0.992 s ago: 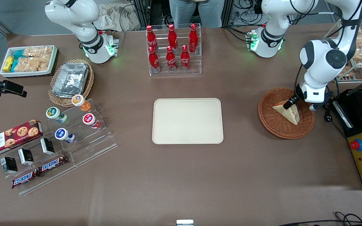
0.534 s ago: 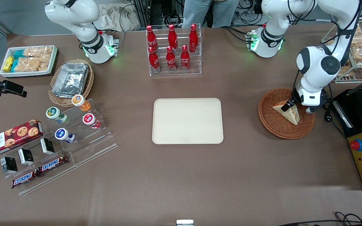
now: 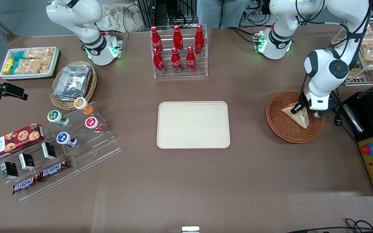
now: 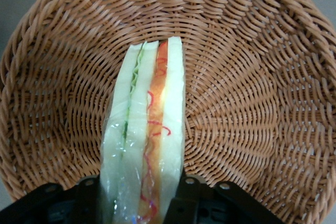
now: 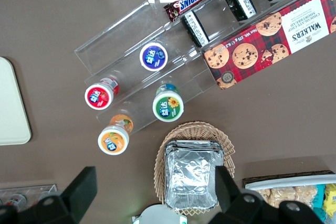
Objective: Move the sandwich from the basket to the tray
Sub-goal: 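Lift the sandwich and carry it with the left gripper over the tray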
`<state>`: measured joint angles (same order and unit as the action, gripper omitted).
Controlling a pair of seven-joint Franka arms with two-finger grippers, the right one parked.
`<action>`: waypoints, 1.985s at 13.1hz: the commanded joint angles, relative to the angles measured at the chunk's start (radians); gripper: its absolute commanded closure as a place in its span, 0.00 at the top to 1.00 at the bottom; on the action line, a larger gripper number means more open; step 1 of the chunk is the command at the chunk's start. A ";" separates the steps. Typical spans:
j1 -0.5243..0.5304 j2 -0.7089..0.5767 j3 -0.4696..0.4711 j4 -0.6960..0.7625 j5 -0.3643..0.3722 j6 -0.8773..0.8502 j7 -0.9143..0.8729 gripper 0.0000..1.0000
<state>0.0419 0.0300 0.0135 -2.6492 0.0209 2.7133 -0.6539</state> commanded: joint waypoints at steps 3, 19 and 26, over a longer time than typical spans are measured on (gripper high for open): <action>-0.011 -0.161 -0.033 0.052 0.017 -0.176 0.029 0.00; -0.368 -0.188 -0.208 0.644 -0.164 -0.879 0.125 0.00; -0.385 -0.058 -0.342 0.628 -0.144 -0.684 0.010 0.00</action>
<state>-0.3417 -0.0803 -0.3316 -2.0311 -0.1316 1.9809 -0.6383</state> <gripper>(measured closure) 0.753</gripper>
